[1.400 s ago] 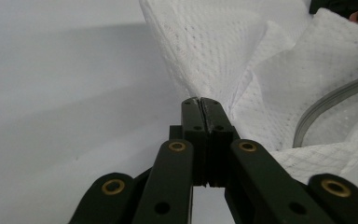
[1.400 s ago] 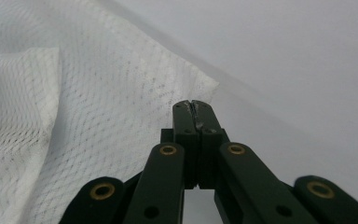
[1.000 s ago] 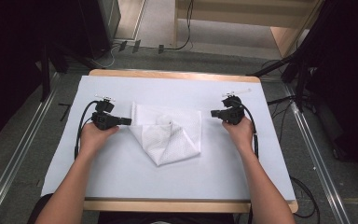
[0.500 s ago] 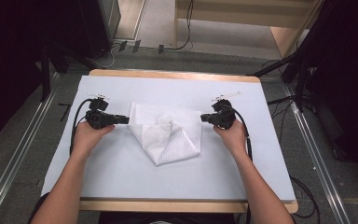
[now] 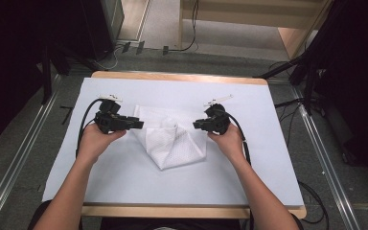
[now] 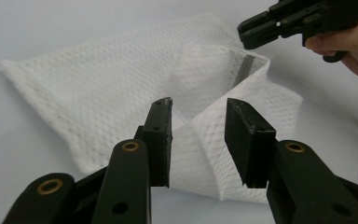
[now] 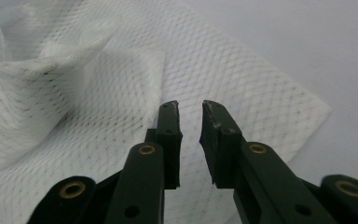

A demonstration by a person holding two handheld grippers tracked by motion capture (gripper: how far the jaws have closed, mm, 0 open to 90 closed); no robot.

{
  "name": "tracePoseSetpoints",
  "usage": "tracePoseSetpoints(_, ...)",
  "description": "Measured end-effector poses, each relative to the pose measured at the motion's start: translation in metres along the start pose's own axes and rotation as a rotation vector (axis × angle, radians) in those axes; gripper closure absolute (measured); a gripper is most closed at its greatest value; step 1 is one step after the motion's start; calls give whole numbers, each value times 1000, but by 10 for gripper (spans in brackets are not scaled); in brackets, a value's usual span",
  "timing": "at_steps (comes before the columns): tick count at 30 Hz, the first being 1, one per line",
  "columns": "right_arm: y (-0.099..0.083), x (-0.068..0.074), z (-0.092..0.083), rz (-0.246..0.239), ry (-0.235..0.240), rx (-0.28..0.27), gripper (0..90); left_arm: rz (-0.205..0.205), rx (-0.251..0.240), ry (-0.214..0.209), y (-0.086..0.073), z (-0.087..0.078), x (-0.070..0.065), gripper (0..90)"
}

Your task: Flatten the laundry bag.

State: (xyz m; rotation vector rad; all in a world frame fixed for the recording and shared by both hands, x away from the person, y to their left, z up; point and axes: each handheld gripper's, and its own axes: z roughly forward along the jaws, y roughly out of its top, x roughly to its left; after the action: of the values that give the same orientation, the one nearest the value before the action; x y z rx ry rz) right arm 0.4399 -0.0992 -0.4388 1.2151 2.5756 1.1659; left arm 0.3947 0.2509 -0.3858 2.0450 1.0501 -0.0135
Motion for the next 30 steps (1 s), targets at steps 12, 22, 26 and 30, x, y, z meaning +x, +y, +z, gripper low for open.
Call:
tracePoseSetpoints(12, -2, 17, 17, -16, 37, 25, 633, 62, 62, -13, 6, 33, -13, 521)
tracePoseSetpoints(22, -4, 25, 34, -18, 62, 73, 683, 50, 163, -52, -5, 45, -5, 837)
tracePoseSetpoints(26, -4, 26, 35, -29, 56, 77, 847, 45, 160, -62, -7, 43, -4, 900)
tracePoseSetpoints(30, -1, 27, 27, -42, 52, 69, 885, 24, 137, -70, -11, 32, 0, 900)
